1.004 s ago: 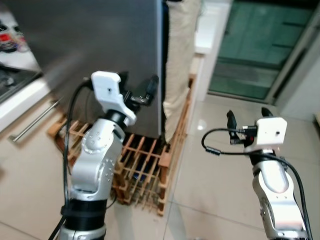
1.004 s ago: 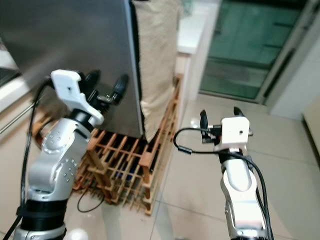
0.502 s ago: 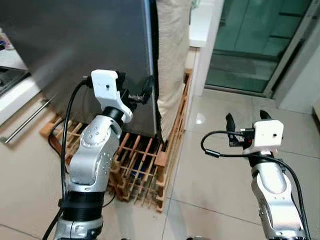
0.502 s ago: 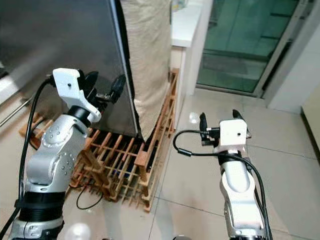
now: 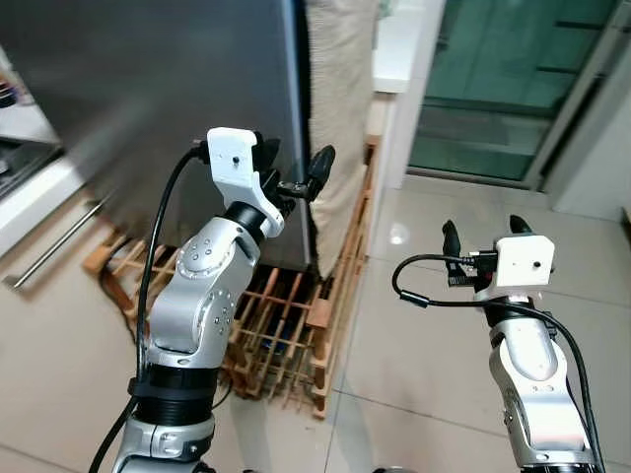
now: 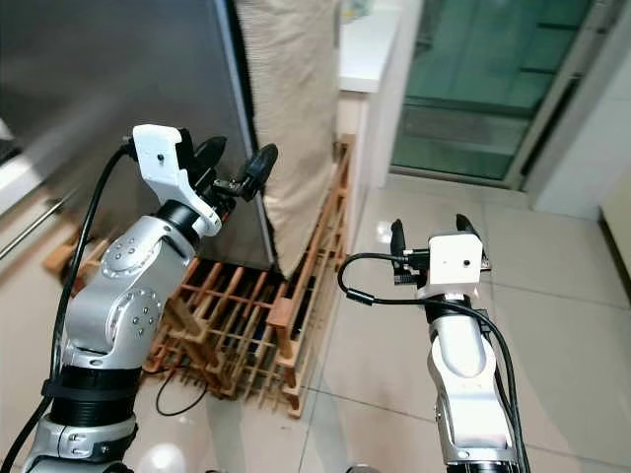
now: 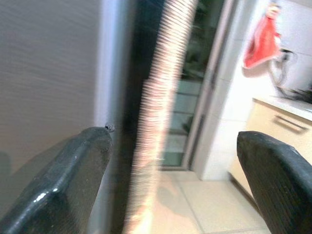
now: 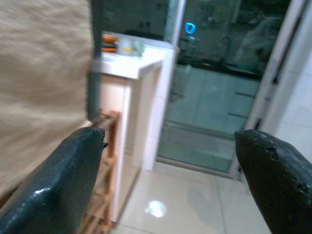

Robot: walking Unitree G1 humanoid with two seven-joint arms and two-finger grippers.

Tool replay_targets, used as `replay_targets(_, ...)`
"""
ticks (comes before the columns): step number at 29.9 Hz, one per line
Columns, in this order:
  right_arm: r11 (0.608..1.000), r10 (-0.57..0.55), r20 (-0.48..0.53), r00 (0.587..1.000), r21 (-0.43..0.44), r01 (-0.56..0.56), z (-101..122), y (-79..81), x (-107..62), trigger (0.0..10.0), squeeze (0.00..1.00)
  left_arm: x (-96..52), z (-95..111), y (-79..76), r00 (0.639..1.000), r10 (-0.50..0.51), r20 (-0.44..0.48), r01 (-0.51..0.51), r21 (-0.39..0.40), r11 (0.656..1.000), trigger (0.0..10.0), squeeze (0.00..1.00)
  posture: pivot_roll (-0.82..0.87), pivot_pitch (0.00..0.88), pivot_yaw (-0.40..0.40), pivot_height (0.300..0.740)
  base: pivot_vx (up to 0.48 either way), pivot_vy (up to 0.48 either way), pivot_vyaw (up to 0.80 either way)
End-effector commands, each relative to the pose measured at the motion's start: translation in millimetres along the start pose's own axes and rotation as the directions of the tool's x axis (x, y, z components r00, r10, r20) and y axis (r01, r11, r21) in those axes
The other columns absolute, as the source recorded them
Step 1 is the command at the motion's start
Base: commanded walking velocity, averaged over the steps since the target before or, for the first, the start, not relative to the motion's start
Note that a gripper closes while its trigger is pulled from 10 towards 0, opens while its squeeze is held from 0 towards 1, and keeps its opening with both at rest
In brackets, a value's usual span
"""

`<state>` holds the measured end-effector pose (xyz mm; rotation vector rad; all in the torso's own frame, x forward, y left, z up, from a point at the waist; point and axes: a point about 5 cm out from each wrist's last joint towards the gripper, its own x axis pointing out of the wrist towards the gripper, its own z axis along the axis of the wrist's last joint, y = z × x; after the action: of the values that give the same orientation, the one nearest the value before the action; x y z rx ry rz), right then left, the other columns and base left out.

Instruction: Restocking fridge

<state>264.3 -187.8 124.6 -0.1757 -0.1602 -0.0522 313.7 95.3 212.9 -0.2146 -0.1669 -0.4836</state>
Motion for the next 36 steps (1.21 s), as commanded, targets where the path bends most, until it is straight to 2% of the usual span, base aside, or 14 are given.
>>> replay_targets(1, 1.000, -0.003, 0.016, 1.000, 0.006, 0.003, 0.9, 1.4, 1.8, 10.0, 0.00, -2.5, 4.3, 2.2, 1.000, -0.001, 0.000, 0.001, 0.018, 1.000, 10.0, 0.00, -0.11, 0.000, 0.082, 0.740, 0.000, 0.000, 0.00)
replay_targets(6, 1.000, 0.003, 0.017, 1.000, 0.013, -0.003, 0.7, 5.3, 3.8, 10.0, 0.00, -4.5, 1.6, 1.4, 1.000, -0.008, -0.022, 0.009, 0.009, 1.000, 10.0, 0.00, -0.10, 0.000, 0.073, 0.740, 0.000, 0.000, 0.00)
replay_targets(9, 1.000, 0.008, 0.018, 1.000, 0.014, -0.008, 1.0, 6.2, 5.2, 10.0, 0.00, -0.9, -0.7, -0.4, 0.999, -0.001, -0.035, 0.001, 0.007, 1.000, 10.0, 0.00, -0.09, 0.000, 0.065, 0.740, 0.000, 0.000, 0.00)
replay_targets(12, 1.000, 0.012, 0.017, 1.000, 0.016, -0.012, 0.5, 7.3, 6.7, 10.0, 0.00, 8.6, -5.4, -2.5, 0.998, 0.013, -0.056, -0.013, 0.003, 1.000, 10.0, 0.00, -0.09, 0.000, 0.059, 0.740, 0.000, 0.000, 0.00)
replay_targets(16, 1.000, 0.024, 0.027, 0.999, 0.018, -0.024, 1.6, 10.3, 9.8, 10.0, 0.00, 24.8, -10.5, -15.6, 0.996, -0.058, -0.069, 0.056, -0.025, 0.998, 10.0, 0.00, -0.09, 0.000, 0.061, 0.740, 0.000, 0.000, 0.00)
replay_targets(21, 1.000, 0.015, 0.027, 1.000, 0.013, -0.016, 1.1, 7.4, 9.9, 10.0, 0.00, 29.4, -9.7, -24.1, 0.991, -0.112, -0.068, 0.108, -0.052, 0.993, 10.0, 0.00, -0.10, 0.000, 0.065, 0.740, 0.000, 0.000, 0.00)
replay_targets(27, 1.000, 0.012, 0.026, 1.000, 0.014, -0.012, 0.6, 9.4, 8.2, 10.0, 0.00, 37.2, -17.2, -20.4, 0.993, -0.083, -0.087, 0.081, -0.024, 0.996, 10.0, 0.00, -0.11, 0.000, 0.077, 0.740, 0.000, 0.000, 0.00)
replay_targets(29, 1.000, 0.007, 0.028, 1.000, 0.016, -0.008, 1.0, 9.9, 6.7, 10.0, 0.00, 46.4, -25.0, -28.1, 0.989, -0.101, -0.110, 0.100, -0.009, 0.995, 10.0, 0.00, -0.11, 0.000, 0.082, 0.740, 0.000, 0.000, 0.00)
replay_targets(30, 1.000, 0.007, 0.028, 1.000, 0.016, -0.008, 1.0, 9.9, 6.7, 10.0, 0.00, 46.4, -25.0, -28.1, 0.989, -0.101, -0.110, 0.100, -0.009, 0.995, 10.0, 0.00, -0.11, 0.000, 0.082, 0.740, 0.000, 0.000, 0.00)
replay_targets(32, 1.000, 0.005, 0.022, 1.000, 0.018, -0.006, -0.5, 11.4, 4.8, 10.0, 0.00, 53.2, -37.1, -39.7, 0.980, -0.113, -0.164, 0.119, 0.025, 0.993, 10.0, 0.00, -0.12, 0.000, 0.089, 0.740, 0.000, 0.000, 0.00)
replay_targets(36, 1.000, 0.004, 0.024, 1.000, 0.019, -0.004, -0.1, 12.7, 3.6, 10.0, 0.00, 58.8, -42.4, -46.3, 0.975, -0.102, -0.199, 0.112, 0.042, 0.993, 10.0, 0.00, -0.13, 0.000, 0.102, 0.740, 0.000, 0.000, 0.00)
